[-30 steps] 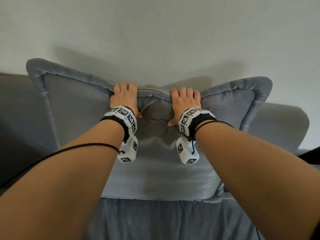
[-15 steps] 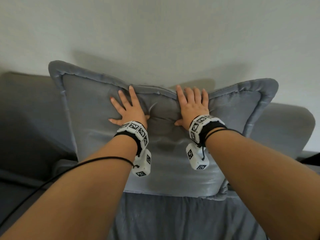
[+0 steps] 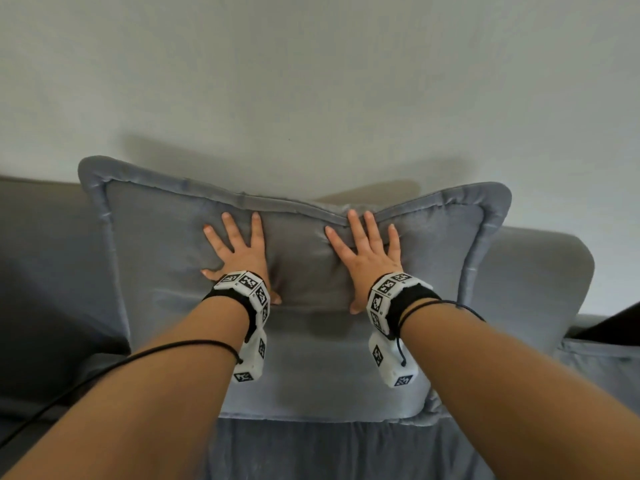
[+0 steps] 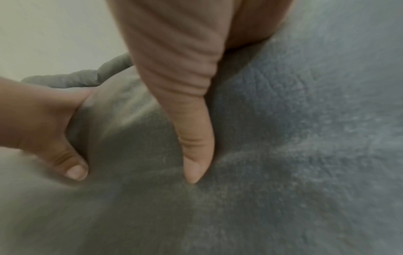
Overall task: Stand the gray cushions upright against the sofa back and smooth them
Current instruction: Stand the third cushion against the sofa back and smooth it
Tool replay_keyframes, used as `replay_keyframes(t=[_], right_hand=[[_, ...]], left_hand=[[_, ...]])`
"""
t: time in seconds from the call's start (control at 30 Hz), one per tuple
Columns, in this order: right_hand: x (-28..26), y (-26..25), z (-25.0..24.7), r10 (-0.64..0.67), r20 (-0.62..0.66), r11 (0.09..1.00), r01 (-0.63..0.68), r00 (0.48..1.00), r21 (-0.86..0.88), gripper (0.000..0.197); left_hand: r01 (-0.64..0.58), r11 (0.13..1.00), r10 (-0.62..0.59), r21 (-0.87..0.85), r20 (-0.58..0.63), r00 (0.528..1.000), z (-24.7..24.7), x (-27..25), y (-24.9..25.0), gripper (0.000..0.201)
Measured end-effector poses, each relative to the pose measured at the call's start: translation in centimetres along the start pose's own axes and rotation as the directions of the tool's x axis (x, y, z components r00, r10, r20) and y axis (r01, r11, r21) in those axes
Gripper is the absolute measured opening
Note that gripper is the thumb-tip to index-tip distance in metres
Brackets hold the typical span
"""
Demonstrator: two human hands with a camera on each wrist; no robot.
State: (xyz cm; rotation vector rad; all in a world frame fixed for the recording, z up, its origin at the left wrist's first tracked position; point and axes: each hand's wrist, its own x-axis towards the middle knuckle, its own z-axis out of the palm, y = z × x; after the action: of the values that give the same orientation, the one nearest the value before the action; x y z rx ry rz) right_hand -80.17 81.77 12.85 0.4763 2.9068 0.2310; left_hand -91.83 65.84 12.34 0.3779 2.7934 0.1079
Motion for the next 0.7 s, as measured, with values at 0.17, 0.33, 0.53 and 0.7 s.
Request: replay_keyframes(t=[0.17,0.33,0.53,0.7], right_hand=[[1.8,0.1,0.6,0.014,0.014,1.0,-0.014,1.0,-0.012,0.156],[2.6,0.3,0.8,0.012,-0.001,1.0,-0.012,1.0,-0.008,0.155],[0.8,-0.1,0.6,0.019,-0.004,1.0,-0.019,1.0,-0.012,0.15],[-1.7,0.0,-1.0,0.017,-0.05,1.0,-0.017,0.999,-0.002,0.135]], left_hand=[[-0.002,1.0,0.002,0.012,-0.031,1.0,0.4,1.3,0.7,0.157],[-0.013,1.0,0.013,0.001,-0.033,0.999,0.3,1.8,0.7,0.156],[-0.073,0.997,0.073,0.001,-0.064,0.995,0.8,0.0,-0.3,0.149],[-0.119,0.993,0.119,0.004,-0.045,0.992,-0.8,-2.3,-1.5,0.14]])
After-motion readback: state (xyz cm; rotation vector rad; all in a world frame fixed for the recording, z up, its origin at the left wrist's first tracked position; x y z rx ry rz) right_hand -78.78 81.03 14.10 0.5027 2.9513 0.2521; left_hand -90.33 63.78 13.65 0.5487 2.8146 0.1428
